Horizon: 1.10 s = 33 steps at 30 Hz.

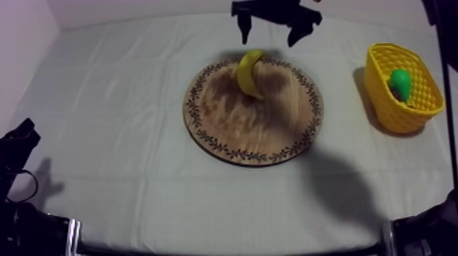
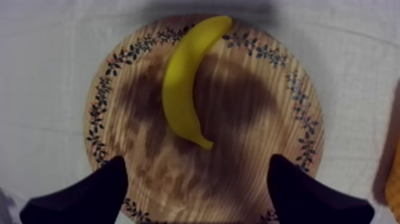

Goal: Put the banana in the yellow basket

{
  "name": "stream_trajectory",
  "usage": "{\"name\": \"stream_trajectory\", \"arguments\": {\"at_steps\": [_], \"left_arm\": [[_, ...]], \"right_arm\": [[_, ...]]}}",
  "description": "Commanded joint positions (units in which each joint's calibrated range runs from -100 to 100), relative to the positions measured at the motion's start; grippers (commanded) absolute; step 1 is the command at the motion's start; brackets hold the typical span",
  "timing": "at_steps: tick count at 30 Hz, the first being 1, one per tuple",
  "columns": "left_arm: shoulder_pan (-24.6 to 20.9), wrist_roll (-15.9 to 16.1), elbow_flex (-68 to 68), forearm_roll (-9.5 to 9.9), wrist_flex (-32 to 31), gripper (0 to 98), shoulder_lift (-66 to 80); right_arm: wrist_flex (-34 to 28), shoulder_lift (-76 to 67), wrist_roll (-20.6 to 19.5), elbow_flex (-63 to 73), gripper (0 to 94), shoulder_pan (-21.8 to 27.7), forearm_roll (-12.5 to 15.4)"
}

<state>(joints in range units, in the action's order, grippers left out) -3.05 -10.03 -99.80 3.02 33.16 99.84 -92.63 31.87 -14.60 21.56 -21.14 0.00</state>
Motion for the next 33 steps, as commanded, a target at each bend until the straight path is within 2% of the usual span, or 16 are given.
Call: {"name": "stream_trajectory", "arguments": {"at_steps": [1,13,19,26,29,33], "left_arm": [[0.0,0.0,0.0,-0.06,0.0,0.1,0.0],[0.0,0.0,0.0,-0.06,0.0,0.1,0.0],[0.0,0.0,0.0,-0.06,0.0,0.1,0.0],[0.0,0.0,0.0,-0.06,0.0,0.1,0.0],[0.0,0.0,0.0,-0.06,0.0,0.1,0.0],[0.0,0.0,0.0,-0.06,0.0,0.1,0.0]], "right_arm": [[0.7,2.3,-0.1,0.1,88.5,-0.1,-0.1],[5.0,14.2,-0.5,6.4,85.2,-1.1,-0.2],[6.9,19.4,-1.8,10.8,82.1,-1.9,-1.8],[6.7,23.8,-2.6,16.3,79.1,-2.0,-2.2],[6.7,25.0,-2.7,18.0,74.5,-1.9,-2.4],[6.8,26.0,-2.7,19.3,59.3,-1.7,-2.8]]}}
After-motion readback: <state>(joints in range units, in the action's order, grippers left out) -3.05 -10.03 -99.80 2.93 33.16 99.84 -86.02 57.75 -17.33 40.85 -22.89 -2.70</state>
